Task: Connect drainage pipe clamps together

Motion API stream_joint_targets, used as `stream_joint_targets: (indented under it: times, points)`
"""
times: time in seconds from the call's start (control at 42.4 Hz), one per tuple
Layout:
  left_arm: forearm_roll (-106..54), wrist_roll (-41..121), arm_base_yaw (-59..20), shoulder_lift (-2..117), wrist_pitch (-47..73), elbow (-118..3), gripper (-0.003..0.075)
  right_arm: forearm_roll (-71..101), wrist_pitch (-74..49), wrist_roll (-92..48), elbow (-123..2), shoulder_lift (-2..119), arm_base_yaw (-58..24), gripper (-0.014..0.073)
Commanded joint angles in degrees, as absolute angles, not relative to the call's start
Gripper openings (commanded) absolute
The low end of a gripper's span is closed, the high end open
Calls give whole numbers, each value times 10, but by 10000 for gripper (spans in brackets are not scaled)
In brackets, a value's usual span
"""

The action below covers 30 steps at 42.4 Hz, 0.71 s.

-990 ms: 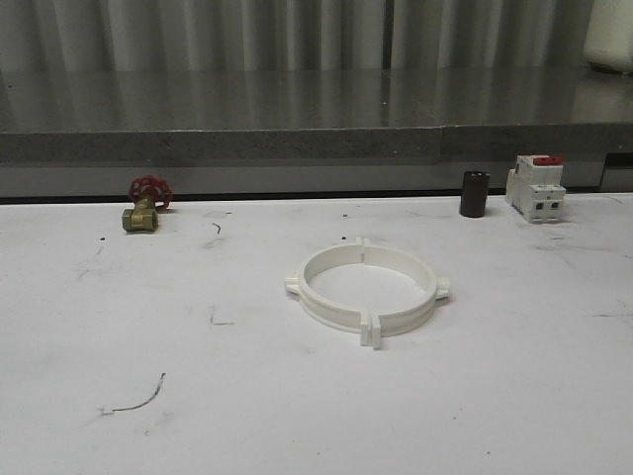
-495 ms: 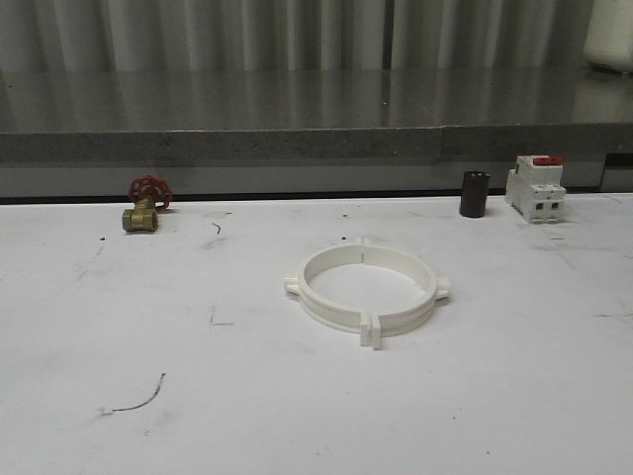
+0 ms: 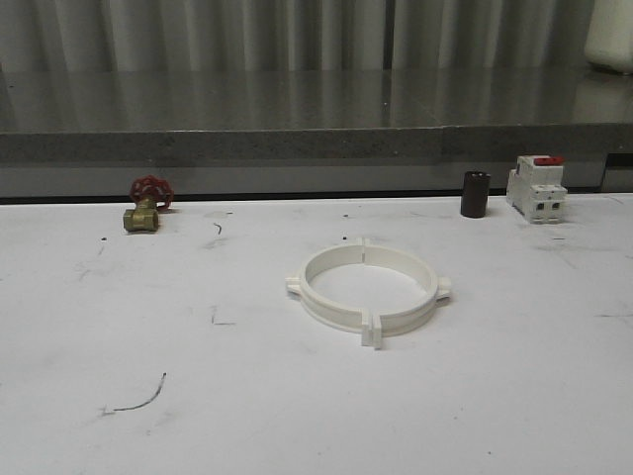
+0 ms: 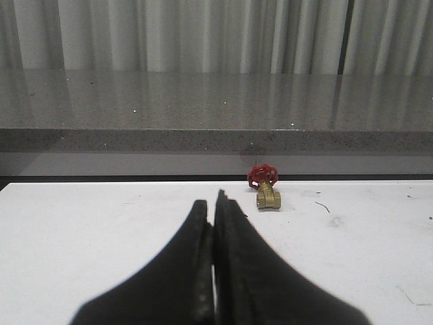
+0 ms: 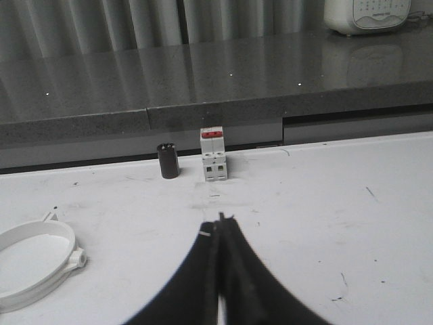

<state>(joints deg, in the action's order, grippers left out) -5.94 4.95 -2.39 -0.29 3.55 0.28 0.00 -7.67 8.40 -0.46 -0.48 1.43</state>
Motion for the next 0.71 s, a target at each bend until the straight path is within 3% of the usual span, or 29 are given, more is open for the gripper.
stream_joint_targets:
  times: [0.0, 0.684]
  points:
    - [-61, 45, -24, -9, -11, 15, -20, 0, 27, 81, 5, -15, 2, -67]
    - [-61, 45, -24, -9, -11, 15, -20, 0, 38, 81, 13, -16, -11, -67]
